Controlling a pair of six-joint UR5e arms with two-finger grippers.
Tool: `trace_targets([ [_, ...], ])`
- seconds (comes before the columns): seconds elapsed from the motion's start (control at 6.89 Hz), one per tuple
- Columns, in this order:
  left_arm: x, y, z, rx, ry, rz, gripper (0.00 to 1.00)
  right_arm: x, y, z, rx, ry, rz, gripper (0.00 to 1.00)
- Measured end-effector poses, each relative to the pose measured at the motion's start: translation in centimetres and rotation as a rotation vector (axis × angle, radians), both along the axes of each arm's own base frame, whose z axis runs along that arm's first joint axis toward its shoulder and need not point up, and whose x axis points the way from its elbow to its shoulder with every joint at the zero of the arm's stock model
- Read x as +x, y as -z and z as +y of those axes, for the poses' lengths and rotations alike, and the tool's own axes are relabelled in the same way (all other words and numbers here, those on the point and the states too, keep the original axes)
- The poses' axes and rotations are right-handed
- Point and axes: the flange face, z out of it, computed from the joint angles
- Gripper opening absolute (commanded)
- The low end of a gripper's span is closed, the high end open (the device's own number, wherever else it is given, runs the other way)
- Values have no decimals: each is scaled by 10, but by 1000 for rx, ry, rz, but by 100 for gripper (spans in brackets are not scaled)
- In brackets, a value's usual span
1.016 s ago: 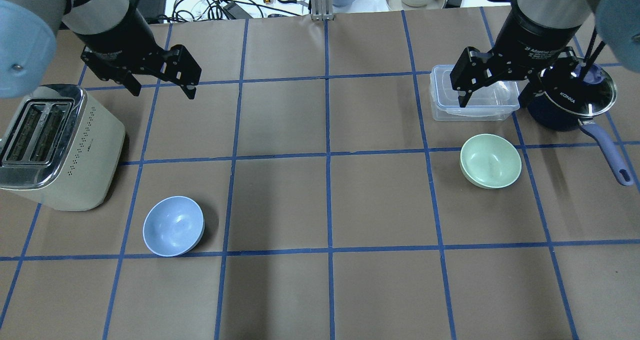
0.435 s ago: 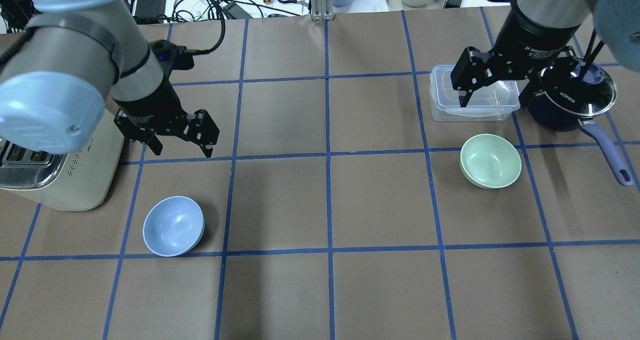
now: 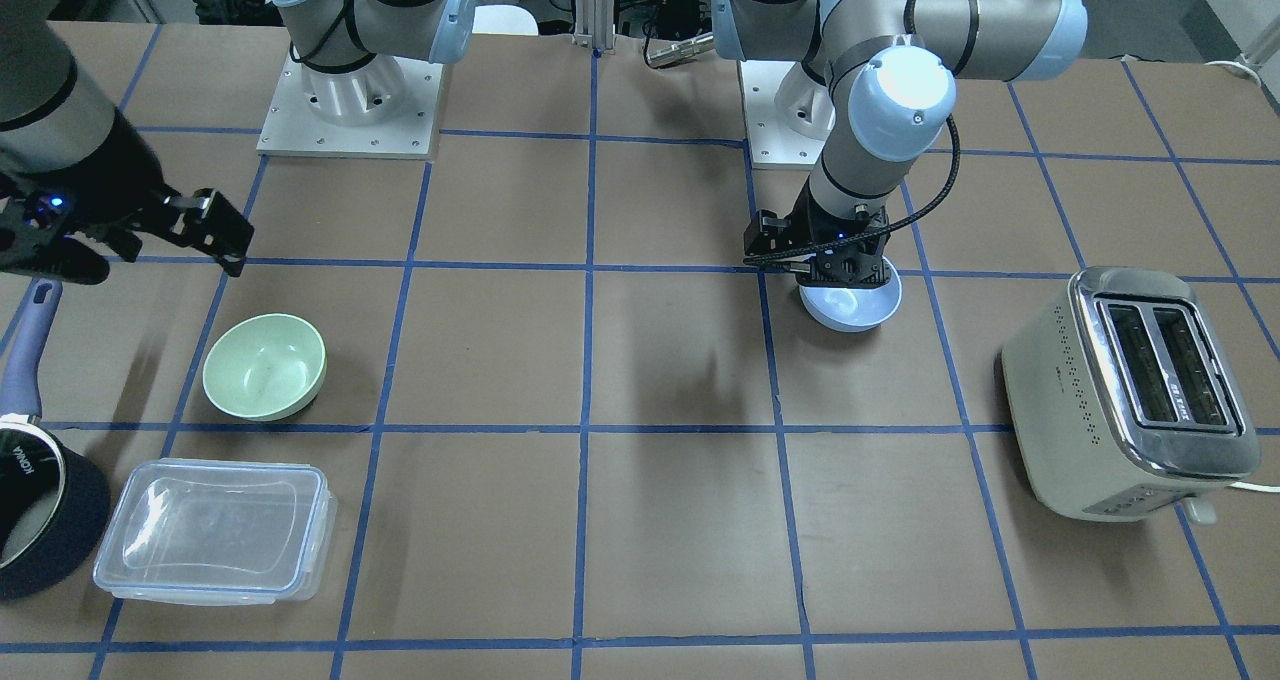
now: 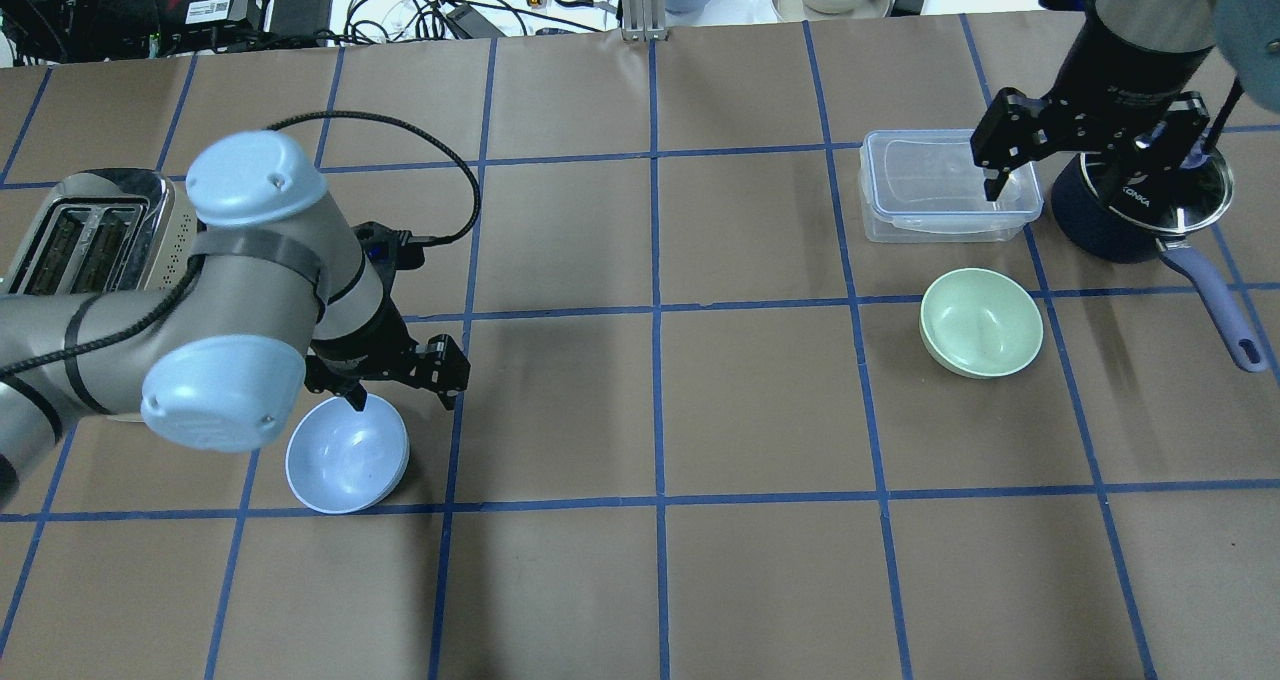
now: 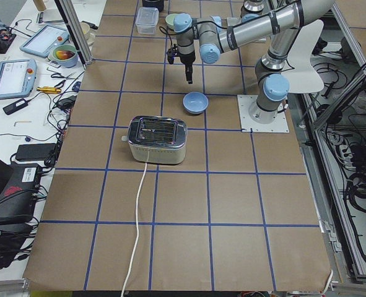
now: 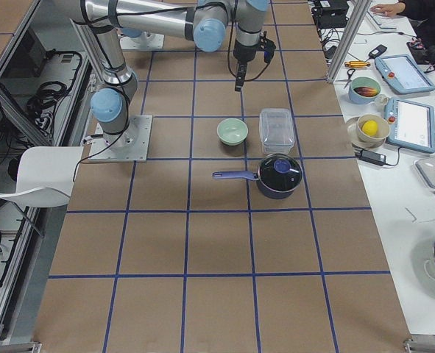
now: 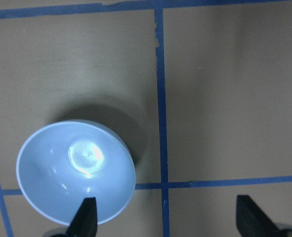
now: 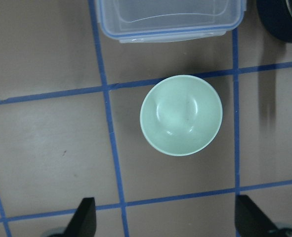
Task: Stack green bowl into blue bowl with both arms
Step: 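Grasp the blue bowl rim with the left gripper while the right grasps the green bowl, then carry the light blue bowl with the left gripper toward the table center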
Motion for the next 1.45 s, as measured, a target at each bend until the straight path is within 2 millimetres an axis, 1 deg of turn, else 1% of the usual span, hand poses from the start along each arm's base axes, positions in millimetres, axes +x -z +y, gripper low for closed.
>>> trace_targets([
  [0.15, 2, 29, 11, -11, -8, -6, 100, -31, 26, -10, 14, 3, -8, 100],
  [0.29, 6, 53, 22, 5, -7, -44, 73, -52, 57, -17, 17, 5, -11, 100],
  [0.44, 13, 71, 32, 36, 2, -116, 13, -67, 90, -19, 10, -17, -14, 100],
  [0.58, 16, 80, 36, 49, 11, -168, 0, -74, 123, -20, -1, -51, -18, 100],
  [0.73, 16, 80, 34, 39, 7, -187, 0, -78, 151, -22, -7, -67, -19, 100],
  [0.87, 12, 77, 32, 23, -1, -194, 0, -79, 170, -24, -3, -74, -26, 100],
  [1.02, 3, 71, 29, 0, 11, -198, 0, -80, 188, -26, 17, -76, -36, 100],
  [1.16, -12, 60, 21, -35, 35, -197, 0, -81, 204, -27, 42, -76, -48, 100],
  [1.31, -34, 42, 9, -85, 55, -185, 0, -80, 217, -25, 65, -76, -57, 78],
  [1.45, -69, 20, -8, -148, 54, -146, 0, -77, 229, -19, 91, -77, -68, 19],
])
